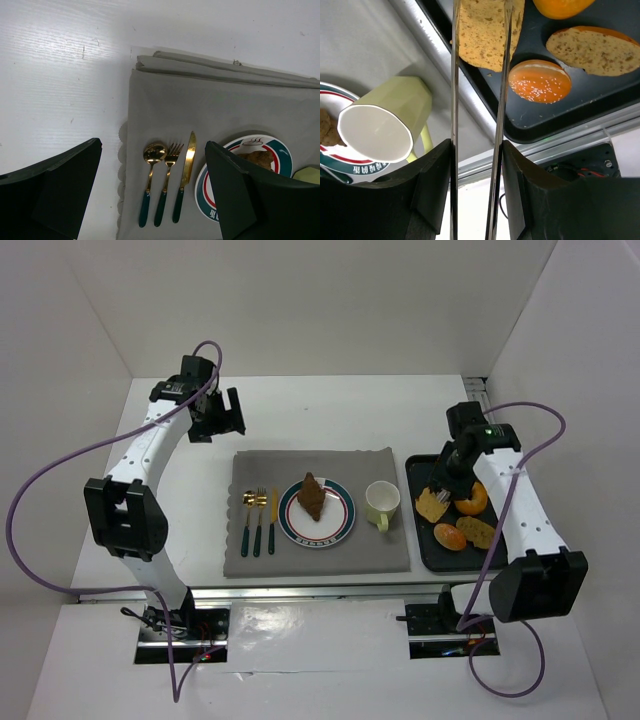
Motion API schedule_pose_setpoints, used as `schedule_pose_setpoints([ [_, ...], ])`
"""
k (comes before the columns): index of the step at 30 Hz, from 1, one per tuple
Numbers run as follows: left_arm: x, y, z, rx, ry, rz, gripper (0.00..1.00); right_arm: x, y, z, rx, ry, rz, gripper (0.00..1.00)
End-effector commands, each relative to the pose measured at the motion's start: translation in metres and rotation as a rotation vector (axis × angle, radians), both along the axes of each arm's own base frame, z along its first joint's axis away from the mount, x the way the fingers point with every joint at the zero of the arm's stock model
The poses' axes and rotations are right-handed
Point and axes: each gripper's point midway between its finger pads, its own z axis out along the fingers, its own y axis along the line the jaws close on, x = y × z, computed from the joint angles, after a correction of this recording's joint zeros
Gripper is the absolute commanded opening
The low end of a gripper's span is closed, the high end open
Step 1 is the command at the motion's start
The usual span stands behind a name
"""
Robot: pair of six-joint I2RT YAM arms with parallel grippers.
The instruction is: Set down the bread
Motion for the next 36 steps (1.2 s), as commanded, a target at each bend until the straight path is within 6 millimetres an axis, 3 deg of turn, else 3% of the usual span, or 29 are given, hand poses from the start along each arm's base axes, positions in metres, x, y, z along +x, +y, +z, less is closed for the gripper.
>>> schedule_pose_setpoints([
  [1, 0.003, 0.002, 0.005, 0.003, -0.027, -0.006, 0.98, 0.02, 0.004, 0.007, 0.022, -0.079, 0.017, 0.5],
  [10, 0.001, 0.004, 0.001, 0.013, -0.018, 0.0, 0.98, 0.035, 0.01, 0.01, -0.014, -0.099, 0.036, 0.5],
  [16, 0.001, 0.004, 0.001, 0.013, -0.018, 0.0, 0.98, 0.056, 0.012, 0.048, -0.072, -0.218, 0.047, 0.5],
  [21, 0.001, 0.004, 0.001, 0.013, -0.018, 0.0, 0.98, 0.075, 0.004, 0.047, -0.144, -0.216, 0.078, 0.5],
  [27, 0.004, 0.006, 0.002, 0.02, -0.028, 0.005, 0.98, 0.092, -0.002, 0.022, -0.151, -0.167, 0.1, 0.5],
  [32, 0.002, 0.006, -0.001, 0.021, -0.018, 0.005, 0.98, 0.081, 0.001, -0.017, -0.135, -0.058, 0.141, 0.5],
  [36, 0.0, 0.006, -0.004, 0.022, -0.009, 0.005, 0.98, 0.073, -0.004, -0.034, -0.146, -0.021, 0.131, 0.5],
])
